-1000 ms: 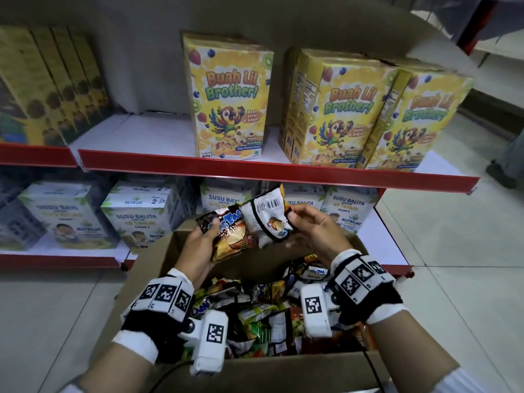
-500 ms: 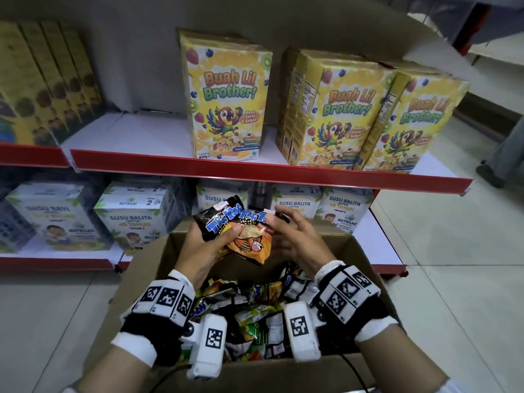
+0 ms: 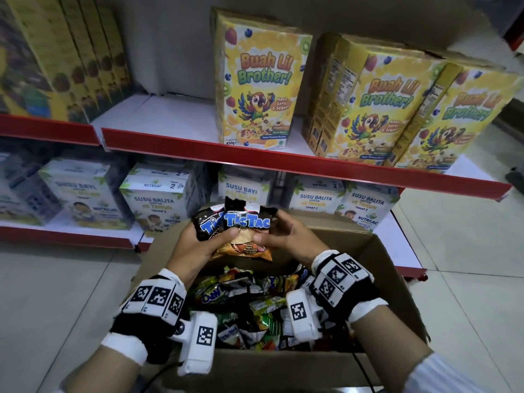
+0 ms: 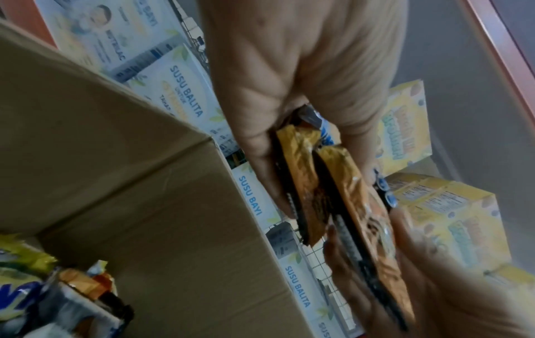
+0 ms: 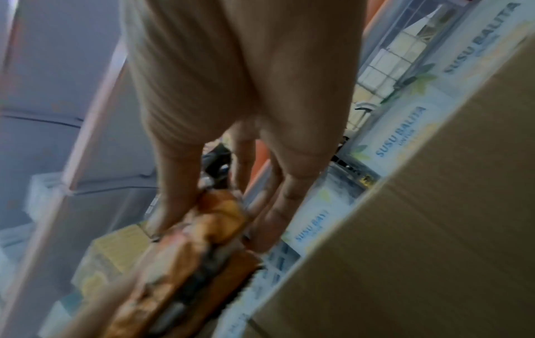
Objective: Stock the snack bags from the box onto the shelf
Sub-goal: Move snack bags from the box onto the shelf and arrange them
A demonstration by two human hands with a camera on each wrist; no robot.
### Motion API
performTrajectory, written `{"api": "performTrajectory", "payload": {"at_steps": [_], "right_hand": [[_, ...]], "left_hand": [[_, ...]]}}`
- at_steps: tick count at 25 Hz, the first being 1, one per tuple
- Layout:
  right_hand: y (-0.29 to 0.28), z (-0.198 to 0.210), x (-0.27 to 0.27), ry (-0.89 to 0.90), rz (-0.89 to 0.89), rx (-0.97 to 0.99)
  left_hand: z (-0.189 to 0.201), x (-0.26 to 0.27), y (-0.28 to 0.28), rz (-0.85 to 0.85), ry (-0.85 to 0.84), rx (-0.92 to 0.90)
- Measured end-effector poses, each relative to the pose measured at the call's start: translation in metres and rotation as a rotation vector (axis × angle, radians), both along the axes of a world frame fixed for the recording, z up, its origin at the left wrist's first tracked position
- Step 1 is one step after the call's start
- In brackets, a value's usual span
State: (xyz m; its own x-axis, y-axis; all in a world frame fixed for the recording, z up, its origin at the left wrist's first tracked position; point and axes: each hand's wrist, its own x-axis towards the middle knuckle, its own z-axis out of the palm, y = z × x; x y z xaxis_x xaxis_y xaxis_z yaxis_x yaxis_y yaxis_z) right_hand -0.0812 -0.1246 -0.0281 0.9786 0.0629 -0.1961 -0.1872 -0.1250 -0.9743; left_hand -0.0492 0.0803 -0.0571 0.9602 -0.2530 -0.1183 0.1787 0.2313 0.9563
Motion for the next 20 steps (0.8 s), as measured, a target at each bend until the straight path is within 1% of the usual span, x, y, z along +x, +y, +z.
{"api": "performTrajectory", "payload": {"at_steps": [2,4,5,7,8,9,13,15,18,20], "right_hand": [[-0.001,-0.025,0.002,0.172,0.109,-0.090],[-0.002,-0.050,0.008,0.334,0.263,-0.324],[-0.002,-0.063,0.013,0.358,0.341,-0.482],[-0.002,-0.084,0.023,0.325,0.450,-0.804],[-0.002,-0.092,0.027,0.312,0.480,-0.903],[0.000,-0.101,0.030,0.315,0.503,-0.953],[0.013,-0.144,0.031,0.367,0.580,-0.930],[0.019,-0.164,0.026,0.332,0.586,-0.942],[0.019,-0.173,0.026,0.253,0.514,-1.006],[0.015,-0.162,0.027,0.227,0.387,-0.992]], "left_hand": [[-0.009,0.002,0.014,0.067,-0.049,0.111],[-0.017,0.004,0.027,0.107,-0.056,0.198],[-0.021,0.005,0.032,0.130,-0.048,0.206],[-0.026,0.009,0.038,0.166,-0.045,0.189],[-0.028,0.010,0.040,0.178,-0.046,0.173],[-0.031,0.011,0.041,0.189,-0.044,0.160],[-0.036,0.015,0.045,0.217,-0.017,0.129],[-0.037,0.015,0.044,0.219,-0.031,0.114],[-0.036,0.013,0.041,0.208,-0.036,0.074],[-0.035,0.014,0.040,0.204,-0.018,0.060]]}}
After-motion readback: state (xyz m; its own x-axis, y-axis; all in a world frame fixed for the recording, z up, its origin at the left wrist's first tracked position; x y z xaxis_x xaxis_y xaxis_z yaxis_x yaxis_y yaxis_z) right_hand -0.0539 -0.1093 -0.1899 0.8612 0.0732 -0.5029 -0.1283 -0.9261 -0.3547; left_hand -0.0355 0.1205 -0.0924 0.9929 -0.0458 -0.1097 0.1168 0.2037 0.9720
